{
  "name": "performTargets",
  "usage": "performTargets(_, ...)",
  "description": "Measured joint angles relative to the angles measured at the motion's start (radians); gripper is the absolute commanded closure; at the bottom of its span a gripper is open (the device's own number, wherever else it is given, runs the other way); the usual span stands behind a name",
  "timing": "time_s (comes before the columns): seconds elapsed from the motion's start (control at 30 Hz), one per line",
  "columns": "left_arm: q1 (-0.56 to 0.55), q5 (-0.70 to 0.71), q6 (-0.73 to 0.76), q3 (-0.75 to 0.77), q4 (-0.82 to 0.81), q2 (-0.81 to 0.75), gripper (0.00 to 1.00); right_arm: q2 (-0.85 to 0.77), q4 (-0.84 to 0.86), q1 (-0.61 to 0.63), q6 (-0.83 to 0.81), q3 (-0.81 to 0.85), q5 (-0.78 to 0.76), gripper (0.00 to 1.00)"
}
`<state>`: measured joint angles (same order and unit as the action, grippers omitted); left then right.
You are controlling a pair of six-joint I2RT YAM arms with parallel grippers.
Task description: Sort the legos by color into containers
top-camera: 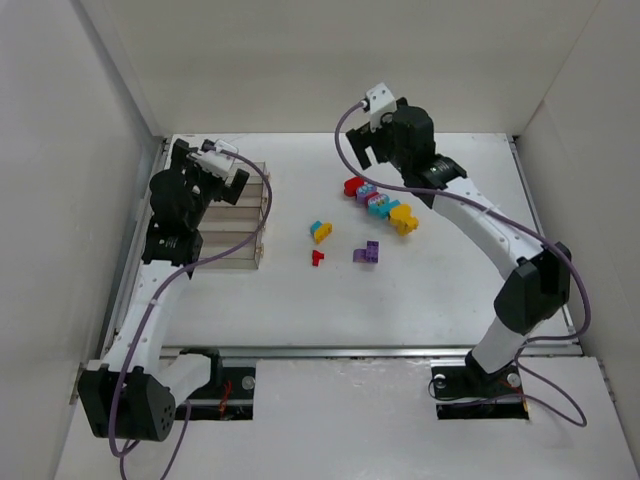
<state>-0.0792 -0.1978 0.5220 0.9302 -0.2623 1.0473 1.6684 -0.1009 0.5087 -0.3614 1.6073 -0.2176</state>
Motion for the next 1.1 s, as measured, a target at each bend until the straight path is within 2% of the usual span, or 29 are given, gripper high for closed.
performTargets(0.17, -0.006, -0.066, -0.048, 0.007, 0.102, 0.017, 0.00, 0.090, -0.172, 0.024, 0.168, 0.028, 0.127, 0.00)
performTargets(0.3, -0.006, -0.111, -0.084, 0.009, 0.125, 0.022, 0.00, 0.163, -0.207, 0.070, 0.306, 0.018, 0.188, 0.00)
performTargets(0.43, -0.010, -0.123, -0.098, 0.009, 0.125, 0.022, 0.00, 0.241, -0.223, 0.128, 0.320, 0.009, 0.238, 0.00)
performTargets(0.53, -0.016, -0.117, -0.101, 0.009, 0.125, 0.025, 0.00, 0.357, -0.303, 0.158, 0.317, 0.102, 0.268, 0.00)
performTargets(0.67, -0.023, -0.100, -0.101, 0.002, 0.122, 0.032, 0.00, 0.435, -0.379, 0.167, 0.381, 0.142, 0.276, 0.00)
performTargets(0.93, -0.034, -0.089, -0.100, -0.033, 0.113, 0.033, 0.00, 0.435, -0.432, 0.148, 0.592, 0.155, 0.201, 0.15)
performTargets(1.1, -0.056, -0.056, -0.097, -0.034, 0.069, 0.045, 0.00, 0.431, -0.426, 0.145, 0.711, 0.148, 0.186, 0.16)
